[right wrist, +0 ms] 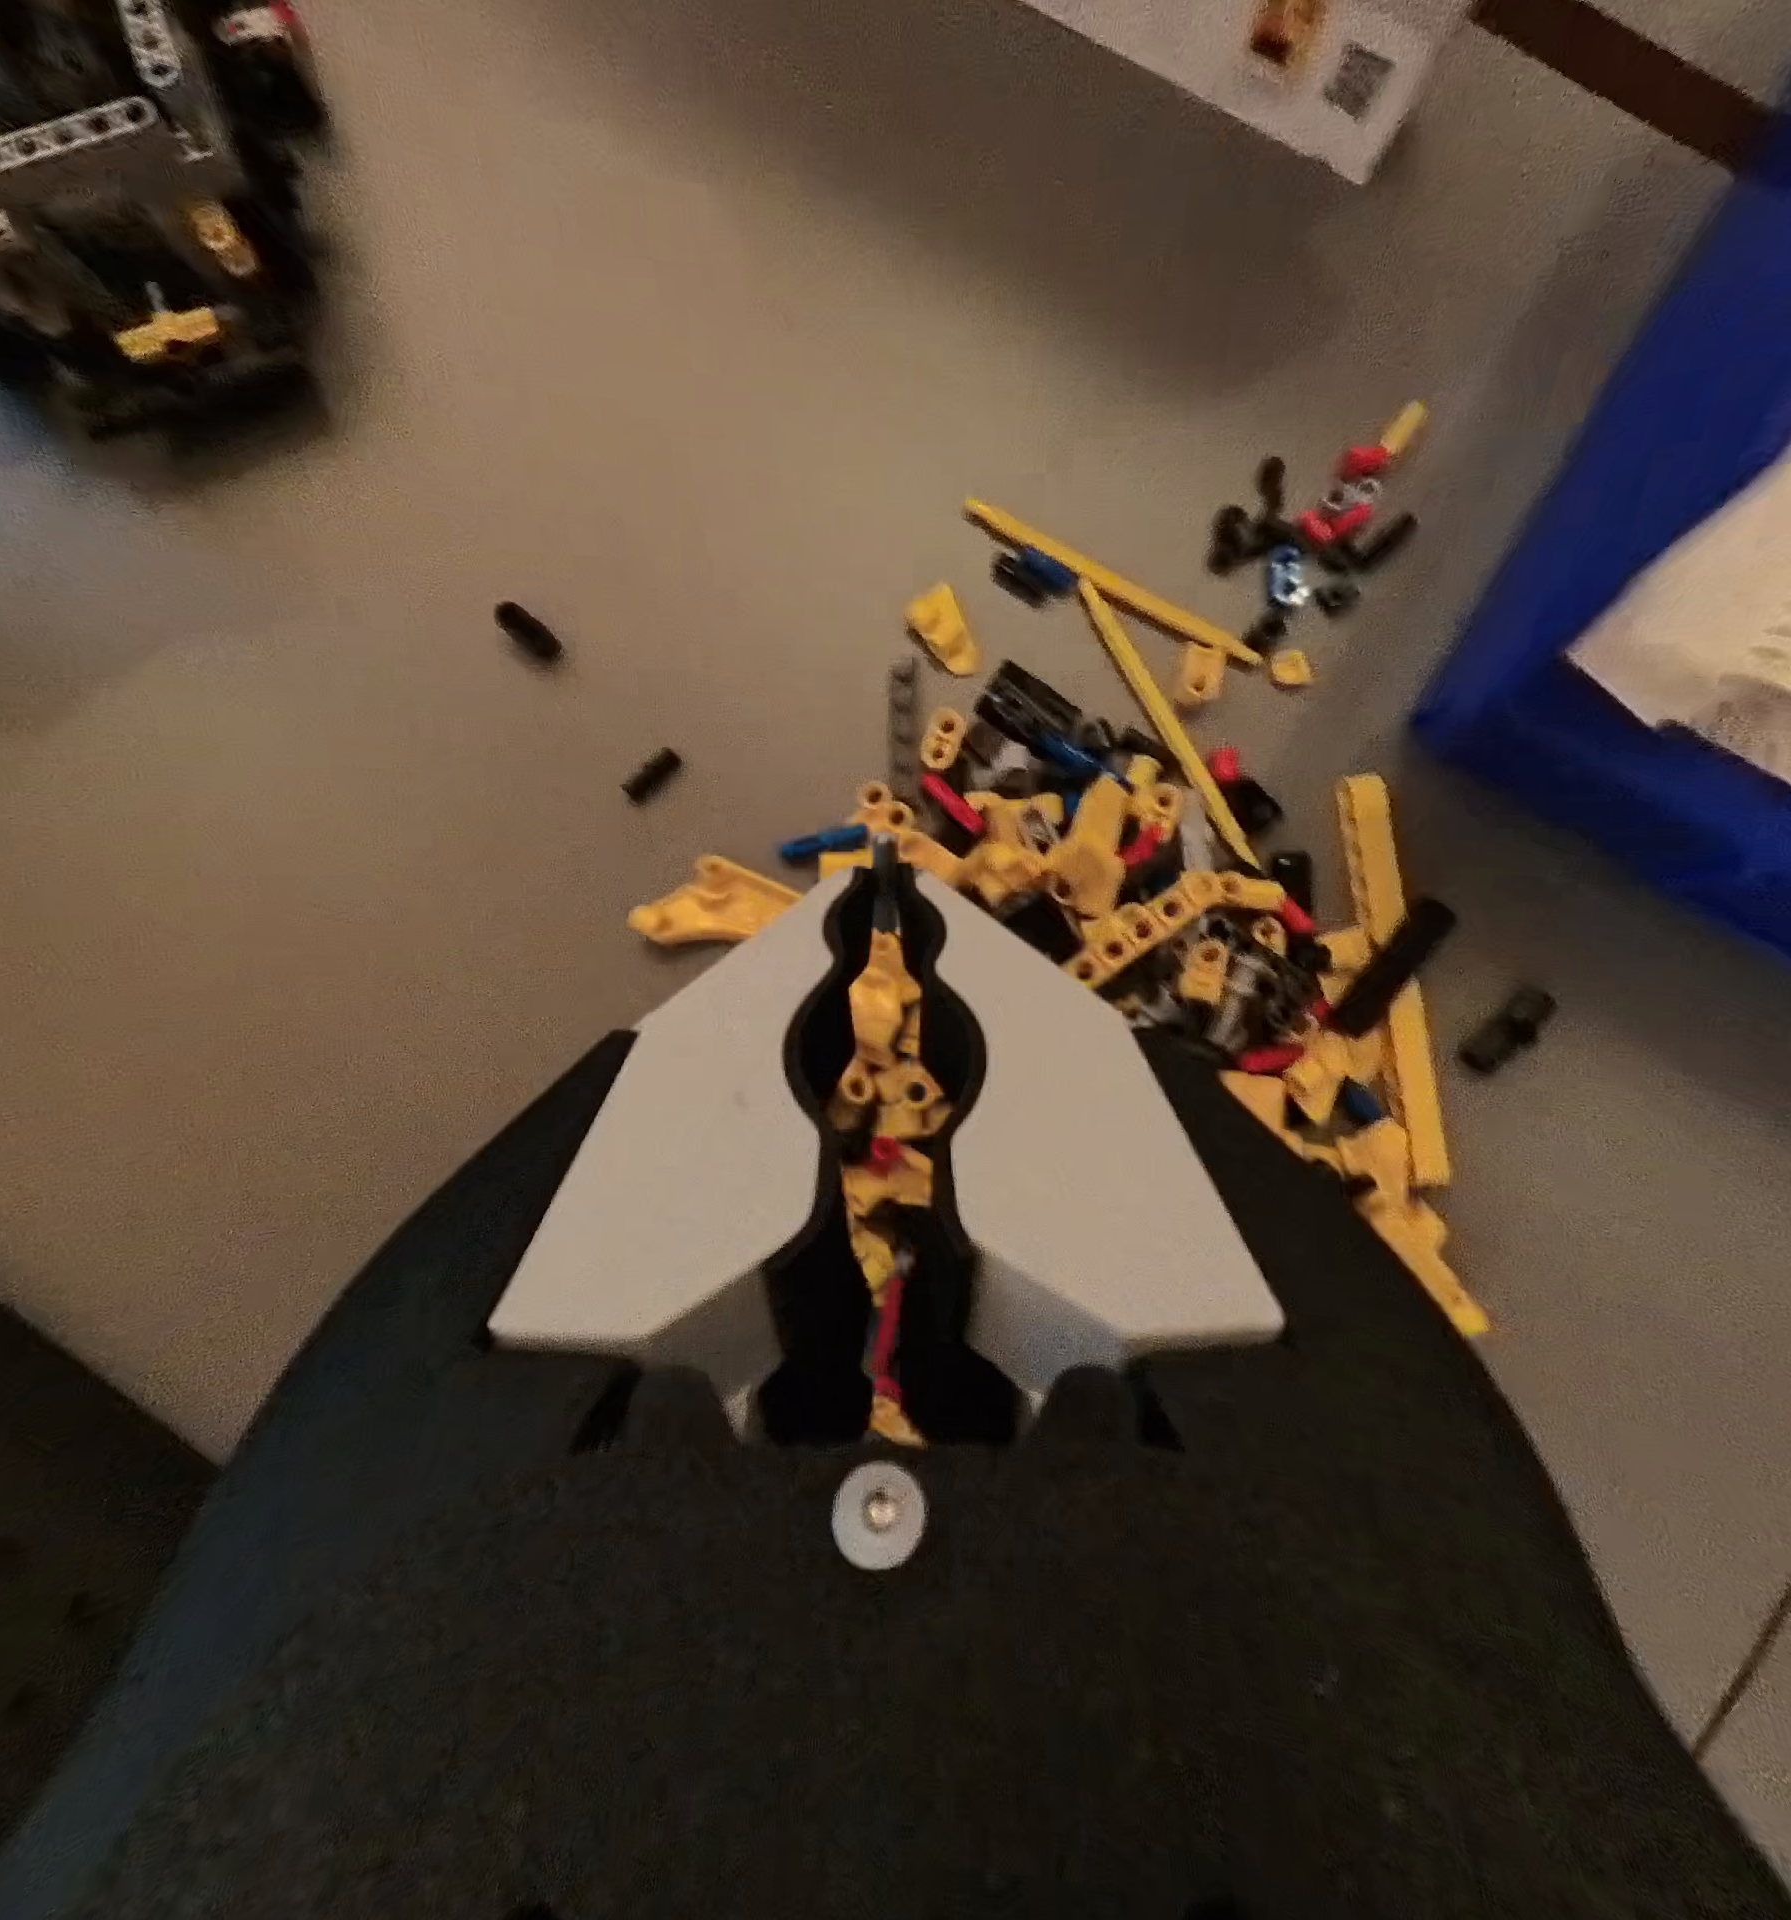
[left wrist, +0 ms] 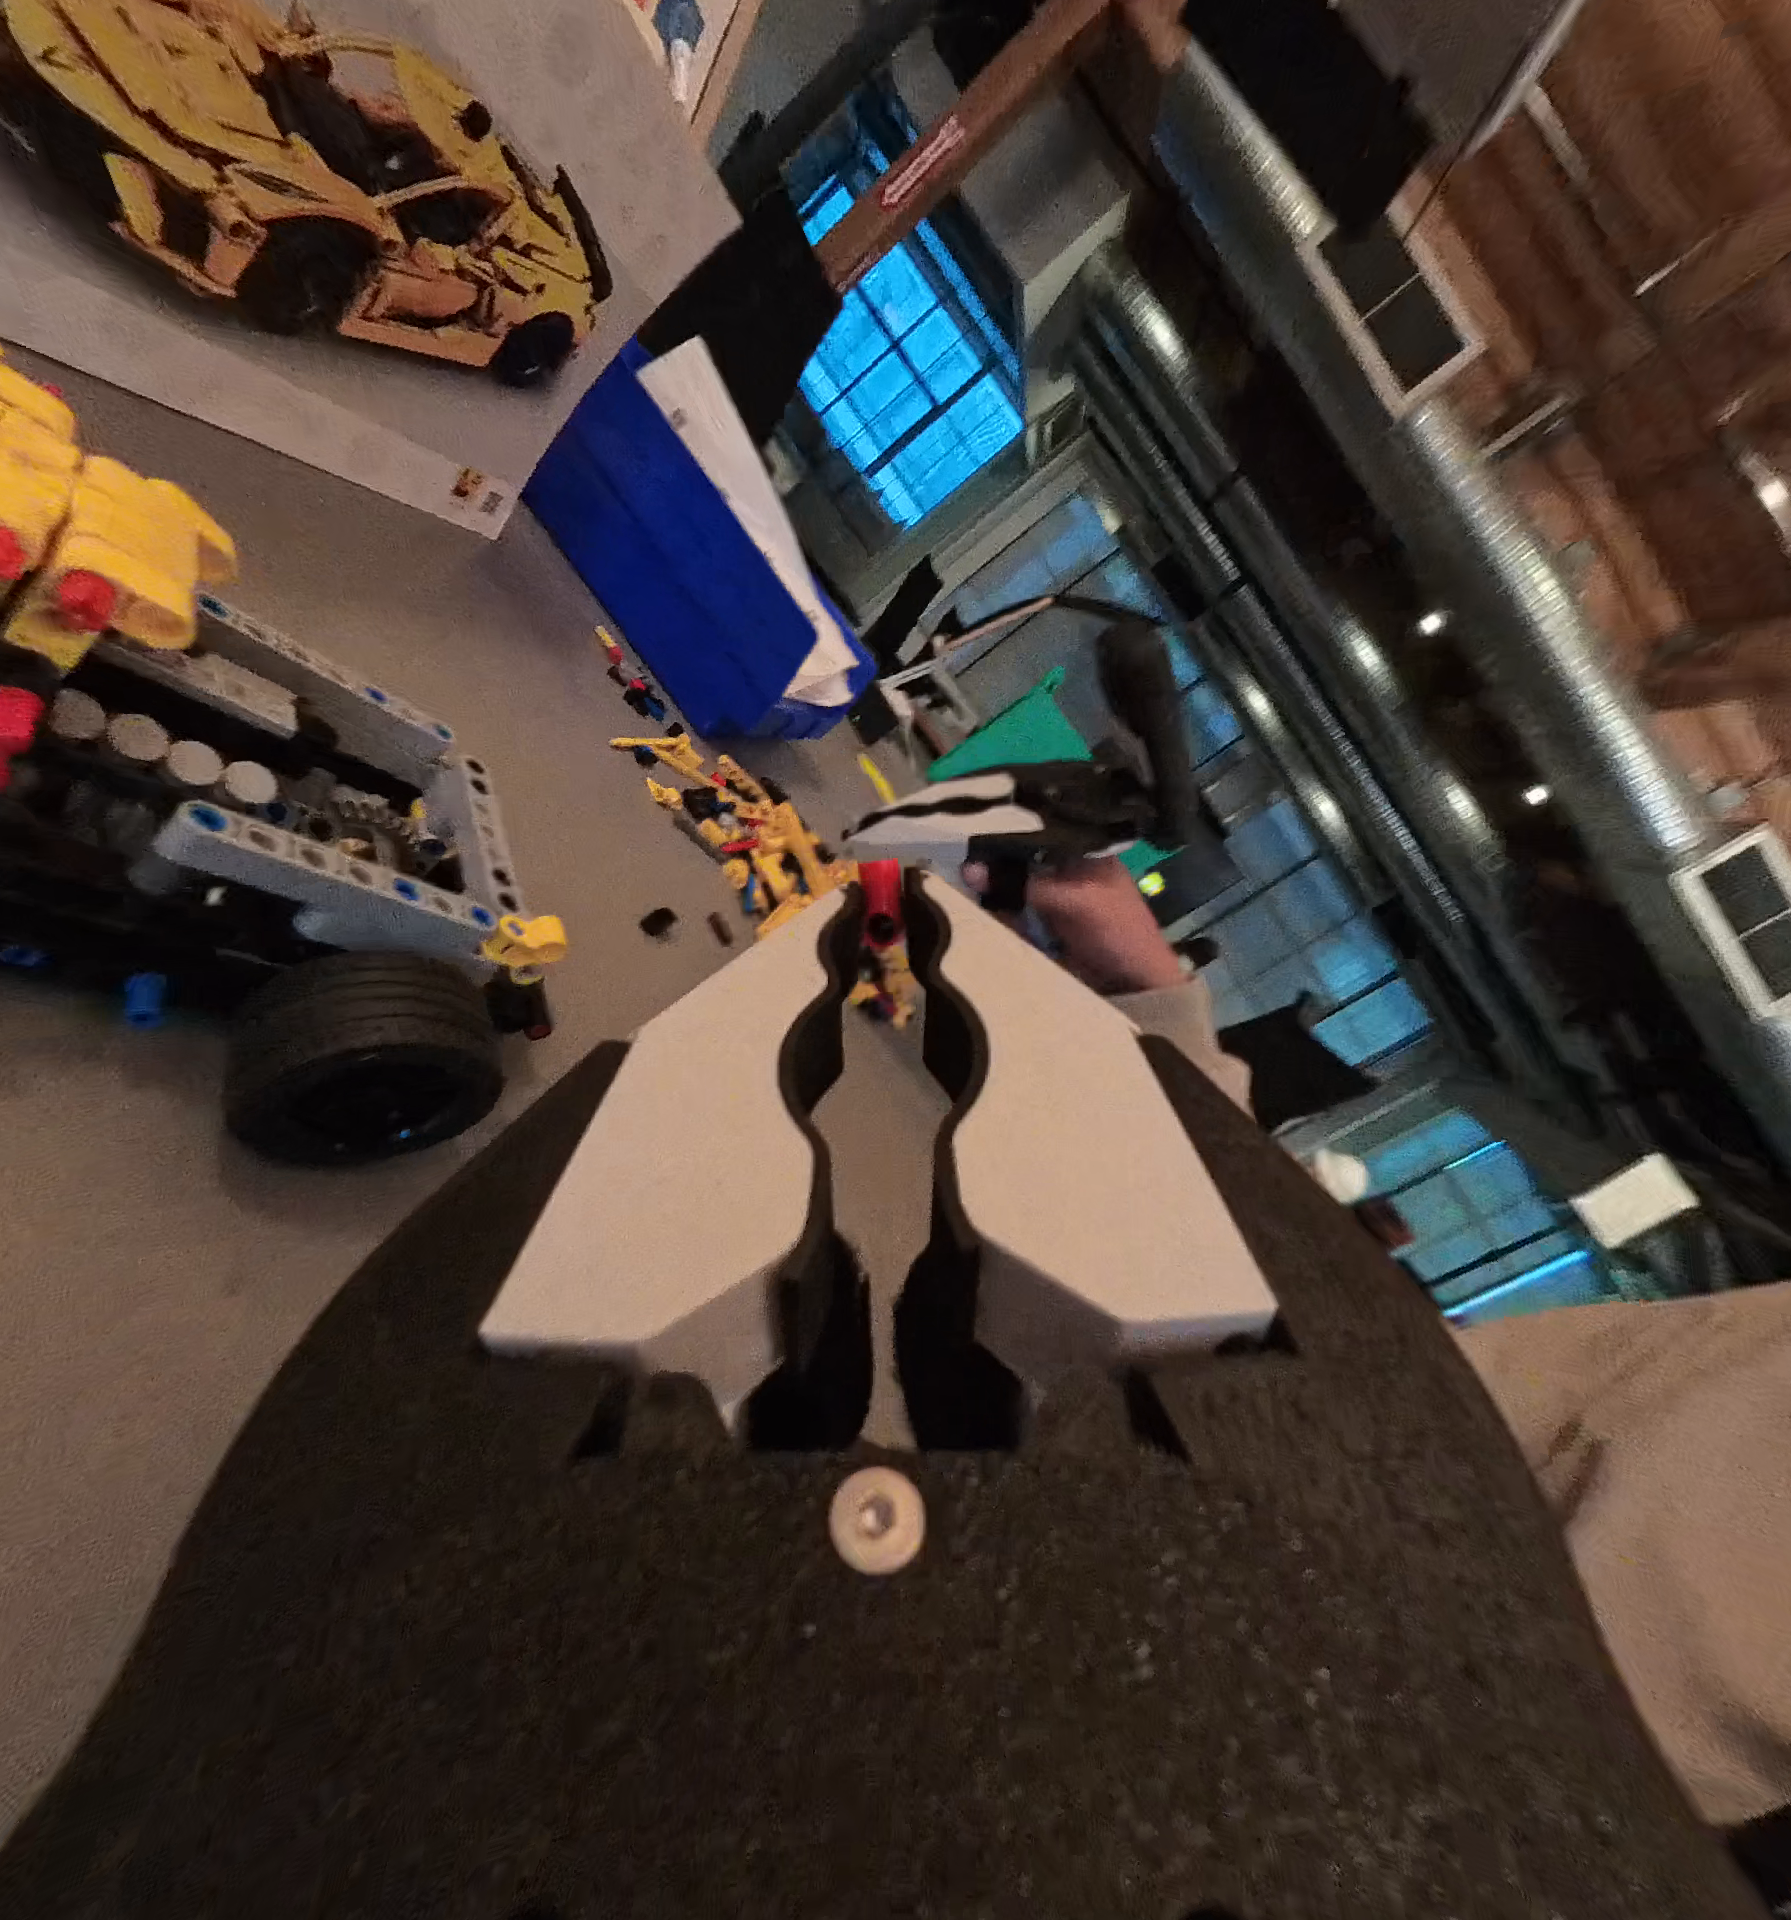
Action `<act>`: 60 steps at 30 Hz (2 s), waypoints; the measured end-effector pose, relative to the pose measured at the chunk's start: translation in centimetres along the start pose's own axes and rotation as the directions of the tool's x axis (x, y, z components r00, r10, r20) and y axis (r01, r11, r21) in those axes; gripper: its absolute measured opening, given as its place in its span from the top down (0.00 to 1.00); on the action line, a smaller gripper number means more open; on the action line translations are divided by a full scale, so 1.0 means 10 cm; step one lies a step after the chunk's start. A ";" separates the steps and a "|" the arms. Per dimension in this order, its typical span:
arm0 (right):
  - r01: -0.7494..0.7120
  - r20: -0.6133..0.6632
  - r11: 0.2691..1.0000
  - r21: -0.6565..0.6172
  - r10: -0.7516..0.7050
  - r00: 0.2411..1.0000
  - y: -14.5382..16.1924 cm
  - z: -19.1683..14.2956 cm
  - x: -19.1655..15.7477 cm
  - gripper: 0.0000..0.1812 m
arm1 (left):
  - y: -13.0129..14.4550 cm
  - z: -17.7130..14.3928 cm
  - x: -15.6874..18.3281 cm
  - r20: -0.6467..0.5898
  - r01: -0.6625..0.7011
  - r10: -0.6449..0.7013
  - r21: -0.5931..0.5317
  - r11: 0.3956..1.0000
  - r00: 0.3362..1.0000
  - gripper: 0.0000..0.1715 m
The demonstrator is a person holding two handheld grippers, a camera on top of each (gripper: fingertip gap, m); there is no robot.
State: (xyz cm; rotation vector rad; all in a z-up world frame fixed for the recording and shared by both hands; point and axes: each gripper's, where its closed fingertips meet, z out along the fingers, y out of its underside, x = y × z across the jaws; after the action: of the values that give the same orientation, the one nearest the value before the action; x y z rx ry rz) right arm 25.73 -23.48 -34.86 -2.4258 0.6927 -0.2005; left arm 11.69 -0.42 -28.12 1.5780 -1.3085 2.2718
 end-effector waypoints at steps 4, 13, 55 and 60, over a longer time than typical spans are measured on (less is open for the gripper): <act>0.007 -0.116 0.998 -0.062 -0.014 0.993 0.18 0.07 0.24 0.90 | 0.08 0.17 0.09 -0.111 0.001 -0.004 -0.022 1.000 0.994 0.96; 0.319 0.176 0.934 0.160 -0.345 0.922 -0.33 0.83 -0.96 0.83 | 0.14 0.10 0.21 -0.094 -0.230 0.225 -0.040 0.972 0.970 0.96; 0.111 0.285 0.654 0.748 -0.467 0.837 -1.04 -0.13 -2.52 0.96 | 0.29 0.14 0.40 -0.266 -0.051 0.022 -0.103 0.993 0.964 0.97; 0.065 0.327 0.679 0.732 -0.433 0.840 -1.04 -0.13 -2.49 0.98 | 0.31 0.17 0.39 -0.225 -0.147 0.123 -0.094 0.985 0.967 0.96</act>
State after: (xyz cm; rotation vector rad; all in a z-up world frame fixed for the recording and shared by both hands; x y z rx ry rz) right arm 8.61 -4.04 -27.25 -1.6945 -0.0009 0.0390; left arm 9.49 -5.02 -26.66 1.1986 -1.4927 2.3247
